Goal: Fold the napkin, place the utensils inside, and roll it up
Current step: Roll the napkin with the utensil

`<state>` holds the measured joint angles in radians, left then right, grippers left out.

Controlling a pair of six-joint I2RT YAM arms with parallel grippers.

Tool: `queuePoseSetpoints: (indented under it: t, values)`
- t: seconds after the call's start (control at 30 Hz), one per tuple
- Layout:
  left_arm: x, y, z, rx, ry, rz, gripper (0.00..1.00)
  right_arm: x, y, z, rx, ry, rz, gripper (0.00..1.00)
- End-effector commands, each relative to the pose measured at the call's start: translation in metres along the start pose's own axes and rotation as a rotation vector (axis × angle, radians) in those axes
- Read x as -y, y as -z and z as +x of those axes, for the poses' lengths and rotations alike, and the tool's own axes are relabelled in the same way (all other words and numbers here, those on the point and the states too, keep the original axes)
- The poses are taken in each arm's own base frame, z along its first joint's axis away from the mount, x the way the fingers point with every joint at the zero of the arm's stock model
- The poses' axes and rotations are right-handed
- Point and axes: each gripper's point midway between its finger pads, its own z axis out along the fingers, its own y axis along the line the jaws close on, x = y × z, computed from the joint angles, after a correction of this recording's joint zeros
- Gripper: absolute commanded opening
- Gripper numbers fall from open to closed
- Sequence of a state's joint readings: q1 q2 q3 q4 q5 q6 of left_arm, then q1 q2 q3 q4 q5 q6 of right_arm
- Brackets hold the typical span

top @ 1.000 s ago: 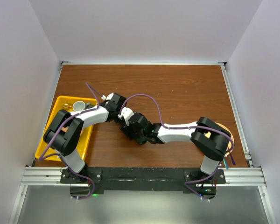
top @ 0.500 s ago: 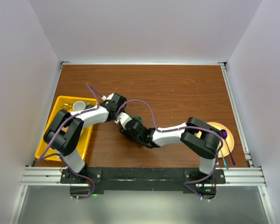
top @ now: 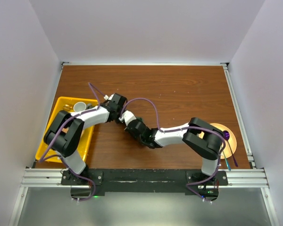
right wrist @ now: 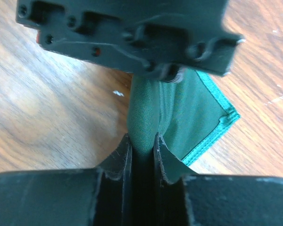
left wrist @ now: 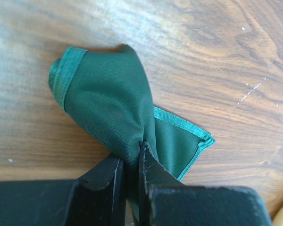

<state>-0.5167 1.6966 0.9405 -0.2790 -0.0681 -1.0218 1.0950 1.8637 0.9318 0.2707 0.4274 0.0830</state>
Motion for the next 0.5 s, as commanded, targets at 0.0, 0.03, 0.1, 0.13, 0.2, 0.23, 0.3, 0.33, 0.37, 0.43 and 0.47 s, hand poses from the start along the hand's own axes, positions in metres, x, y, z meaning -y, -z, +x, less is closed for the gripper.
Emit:
queuePoseSetpoints:
  t: [0.0, 0.03, 0.1, 0.13, 0.2, 0.23, 0.3, 0.33, 0.37, 0.43, 0.47]
  values:
    - [-0.007, 0.010, -0.013, 0.032, -0.171, 0.068, 0.26, -0.002, -0.007, 0.012, -0.084, -0.122, -0.131, 0.00]
    - [-0.002, 0.017, -0.019, 0.058, -0.178, 0.102, 0.32, -0.009, -0.006, 0.012, -0.095, -0.160, -0.193, 0.00]
    - [0.000, 0.021, -0.030, 0.089, -0.204, 0.126, 0.44, -0.003, -0.008, 0.009, -0.101, -0.231, -0.251, 0.00]
    - [0.002, 0.026, -0.036, 0.110, -0.213, 0.134, 0.47, -0.002, -0.008, 0.009, -0.109, -0.280, -0.274, 0.00]
    - [0.002, 0.033, -0.049, 0.148, -0.235, 0.135, 0.55, -0.001, -0.009, 0.003, -0.111, -0.358, -0.377, 0.00]
    - [0.005, 0.040, -0.055, 0.170, -0.237, 0.150, 0.57, -0.005, -0.010, 0.007, -0.135, -0.408, -0.426, 0.00]
    - [0.011, 0.050, -0.066, 0.215, -0.248, 0.167, 0.67, -0.004, -0.011, 0.000, -0.151, -0.492, -0.555, 0.00]
    - [0.015, 0.057, -0.072, 0.239, -0.258, 0.177, 0.69, -0.007, -0.016, 0.010, -0.196, -0.551, -0.595, 0.00]
    - [0.017, 0.061, -0.075, 0.254, -0.260, 0.182, 0.69, -0.004, -0.014, 0.008, -0.213, -0.600, -0.663, 0.00]
    - [0.025, 0.068, -0.077, 0.277, -0.270, 0.227, 0.70, 0.004, -0.024, 0.016, -0.269, -0.749, -0.703, 0.00]
    - [0.029, 0.071, -0.077, 0.282, -0.273, 0.254, 0.68, 0.002, -0.021, 0.011, -0.281, -0.800, -0.778, 0.00]
